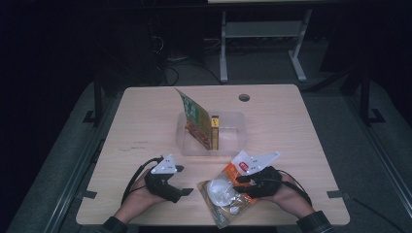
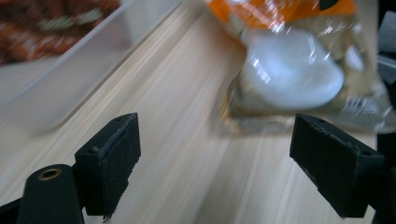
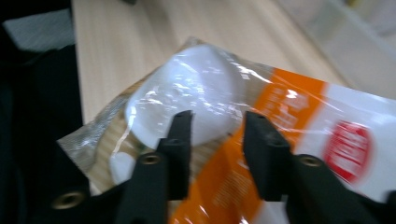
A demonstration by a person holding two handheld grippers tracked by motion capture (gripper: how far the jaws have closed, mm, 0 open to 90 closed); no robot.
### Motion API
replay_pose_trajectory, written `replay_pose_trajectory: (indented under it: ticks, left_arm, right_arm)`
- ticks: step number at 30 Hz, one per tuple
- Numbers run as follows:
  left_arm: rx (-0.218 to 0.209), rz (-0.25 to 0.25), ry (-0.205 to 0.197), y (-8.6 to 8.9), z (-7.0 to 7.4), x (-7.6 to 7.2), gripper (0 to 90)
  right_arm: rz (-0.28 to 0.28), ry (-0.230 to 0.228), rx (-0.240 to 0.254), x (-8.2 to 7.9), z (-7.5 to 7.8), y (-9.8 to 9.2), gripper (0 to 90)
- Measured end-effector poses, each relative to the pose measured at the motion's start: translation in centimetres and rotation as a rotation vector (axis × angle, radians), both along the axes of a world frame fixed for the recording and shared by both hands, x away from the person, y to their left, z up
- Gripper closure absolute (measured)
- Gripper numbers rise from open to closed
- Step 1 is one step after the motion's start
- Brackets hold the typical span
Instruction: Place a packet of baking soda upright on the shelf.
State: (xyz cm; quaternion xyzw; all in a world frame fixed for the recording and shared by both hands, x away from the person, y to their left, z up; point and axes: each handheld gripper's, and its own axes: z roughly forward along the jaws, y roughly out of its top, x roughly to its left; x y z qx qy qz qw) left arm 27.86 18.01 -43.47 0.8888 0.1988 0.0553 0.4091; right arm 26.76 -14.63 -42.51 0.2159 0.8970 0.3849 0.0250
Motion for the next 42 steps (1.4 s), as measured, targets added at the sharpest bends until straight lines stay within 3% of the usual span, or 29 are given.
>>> replay_pose_trajectory:
  ticks: [6, 13, 17, 23, 27, 29, 30, 31, 32, 38, 42]
  left_arm:
    - [0.003, -0.065, 0.001, -3.1, -0.2, 1.0, 16.2]
    - [-0.006, -0.125, 0.04, -6.5, -0.8, 2.4, 21.0]
    - [-0.012, -0.167, 0.082, -8.0, -1.3, 3.0, 25.3]
    - [0.02, -0.208, 0.135, -9.1, -2.1, 3.7, 31.0]
    - [0.002, -0.235, 0.21, -9.4, -2.5, 4.0, 42.3]
    - [0.01, -0.25, 0.222, -9.5, -2.5, 4.2, 47.8]
    - [-0.014, -0.252, 0.253, -9.4, -2.5, 4.3, 51.0]
    - [-0.014, -0.252, 0.253, -9.4, -2.5, 4.3, 65.8]
    - [-0.015, -0.252, 0.252, -9.4, -2.5, 4.3, 65.8]
    - [-0.017, -0.26, 0.229, -9.4, -1.8, 4.1, 85.3]
    - [-0.034, -0.269, 0.223, -9.4, -1.4, 3.7, 88.5]
  right_arm:
    - [-0.135, -0.051, 0.044, -0.4, 0.3, -2.4, 41.4]
    - [-0.259, -0.08, 0.097, -1.3, 0.7, -4.8, 35.2]
    - [-0.297, -0.092, 0.111, -1.9, 0.9, -5.9, 34.2]
    - [-0.343, -0.102, 0.122, -2.5, 1.0, -6.9, 33.7]
    - [-0.357, -0.113, 0.121, -2.8, 1.0, -7.3, 33.7]
    - [-0.362, -0.111, 0.124, -2.9, 1.0, -7.4, 33.7]
    - [-0.364, -0.113, 0.125, -2.9, 1.0, -7.4, 33.7]
    - [-0.364, -0.113, 0.125, -2.9, 1.0, -7.4, 33.7]
    - [-0.368, -0.109, 0.126, -3.0, 1.0, -7.5, 33.6]
    - [-0.374, -0.11, 0.132, -2.9, 1.0, -7.6, 32.6]
    - [-0.367, -0.119, 0.144, -2.9, 1.1, -7.6, 32.2]
